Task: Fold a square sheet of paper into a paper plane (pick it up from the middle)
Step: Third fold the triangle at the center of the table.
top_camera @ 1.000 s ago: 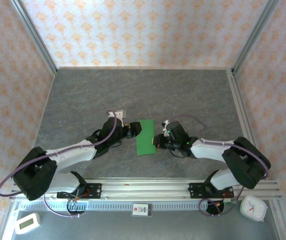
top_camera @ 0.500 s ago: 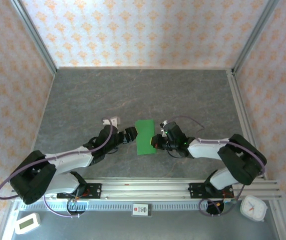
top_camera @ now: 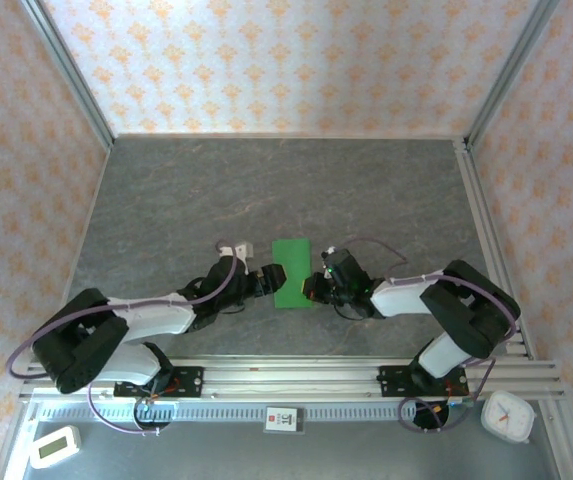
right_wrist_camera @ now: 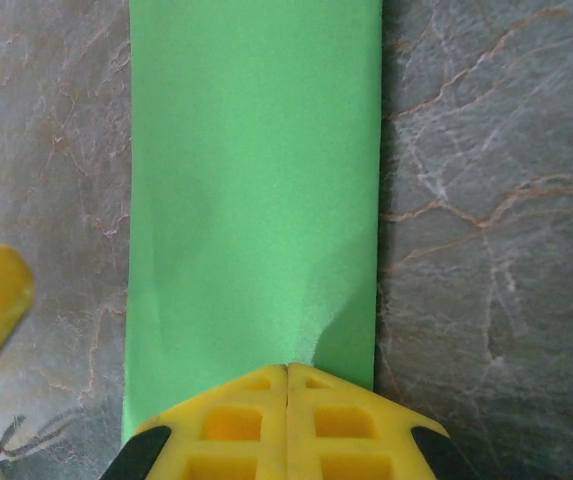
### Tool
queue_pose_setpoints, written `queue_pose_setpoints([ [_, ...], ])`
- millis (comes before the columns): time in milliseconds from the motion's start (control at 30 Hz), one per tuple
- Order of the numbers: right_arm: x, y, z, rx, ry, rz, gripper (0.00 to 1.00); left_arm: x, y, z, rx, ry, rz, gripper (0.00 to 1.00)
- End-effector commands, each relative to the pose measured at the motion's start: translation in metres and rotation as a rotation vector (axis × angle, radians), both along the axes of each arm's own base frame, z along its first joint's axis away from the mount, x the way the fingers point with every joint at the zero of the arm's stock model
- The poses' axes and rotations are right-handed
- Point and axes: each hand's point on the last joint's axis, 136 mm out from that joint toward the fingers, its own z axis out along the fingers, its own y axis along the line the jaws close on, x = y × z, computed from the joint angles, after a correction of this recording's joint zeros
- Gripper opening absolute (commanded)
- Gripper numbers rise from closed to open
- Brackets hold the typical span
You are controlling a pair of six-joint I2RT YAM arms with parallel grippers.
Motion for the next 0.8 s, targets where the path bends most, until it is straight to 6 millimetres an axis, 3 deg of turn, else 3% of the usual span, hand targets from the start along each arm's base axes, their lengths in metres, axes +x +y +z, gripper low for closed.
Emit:
queue_pose_setpoints([
  [0, -0.006, -0.013, -0.018, -0.047, 0.036, -0.04, 0.0, 0.004, -0.016, 0.01, -0.04, -0.016, -0.032, 0.88],
  [467, -0.012, -0.016, -0.023, -0.04, 0.052, -0.043, 0.0, 0.013, -0.035, -0.002, 0.001, 0.005, -0.068, 0.88],
  [767, -0.014, -0.016, -0.022, -0.03, 0.051, -0.04, 0.0, 0.016, -0.025, -0.013, 0.085, 0.032, 0.002, 0.88],
])
